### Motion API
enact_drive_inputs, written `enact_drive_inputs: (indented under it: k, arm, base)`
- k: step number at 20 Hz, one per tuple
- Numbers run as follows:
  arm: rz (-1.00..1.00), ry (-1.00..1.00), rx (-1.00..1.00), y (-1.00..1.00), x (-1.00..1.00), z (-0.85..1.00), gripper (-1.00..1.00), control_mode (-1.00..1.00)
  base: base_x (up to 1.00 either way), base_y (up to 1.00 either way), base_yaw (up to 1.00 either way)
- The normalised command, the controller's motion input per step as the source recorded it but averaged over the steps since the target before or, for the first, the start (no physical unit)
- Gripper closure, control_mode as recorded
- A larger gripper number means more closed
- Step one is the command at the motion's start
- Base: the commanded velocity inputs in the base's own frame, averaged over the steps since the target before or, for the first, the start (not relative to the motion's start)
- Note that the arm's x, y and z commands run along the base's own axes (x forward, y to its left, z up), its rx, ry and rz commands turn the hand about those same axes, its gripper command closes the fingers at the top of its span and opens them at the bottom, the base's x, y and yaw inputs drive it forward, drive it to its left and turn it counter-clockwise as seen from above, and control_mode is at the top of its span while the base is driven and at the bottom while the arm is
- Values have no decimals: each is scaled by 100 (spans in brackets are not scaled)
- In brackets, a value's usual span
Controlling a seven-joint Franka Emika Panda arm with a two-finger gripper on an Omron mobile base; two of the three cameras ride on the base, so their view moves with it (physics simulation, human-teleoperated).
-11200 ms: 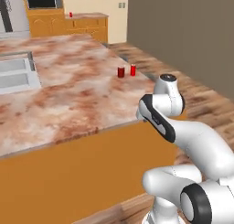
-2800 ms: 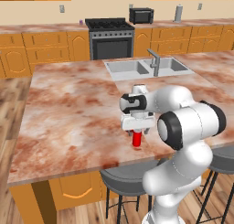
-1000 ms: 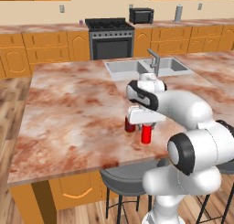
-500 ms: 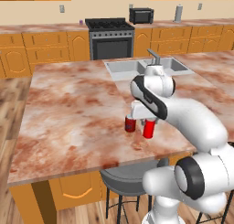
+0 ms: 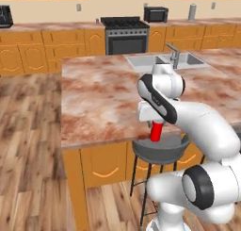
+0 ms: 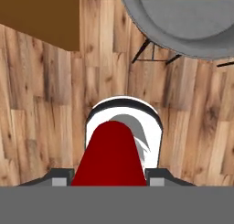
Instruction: Four empty soda cans are scattered around the kitchen. Gather all the cans and cluster them next to the stove for recycling.
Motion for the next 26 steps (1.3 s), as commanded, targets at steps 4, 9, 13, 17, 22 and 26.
enact_drive_inputs:
  k: [4, 9, 13, 17, 22, 26]
  arm:
    - [0, 0, 0, 0, 0, 0, 100, 100]
    - [0, 0, 0, 0, 0, 0, 100, 100]
    - [0, 0, 0, 0, 0, 0, 100, 100]
    - [0, 0, 0, 0, 0, 0, 100, 100]
    - [0, 0, 0, 0, 0, 0, 100, 100]
    - [0, 0, 0, 0, 0, 0, 100, 100]
  base:
    - [-31, 100, 2]
    - [-1, 100, 0]
    - [0, 100, 0]
    - [3, 100, 0]
    - [53, 100, 0]
    - [100, 100, 0]
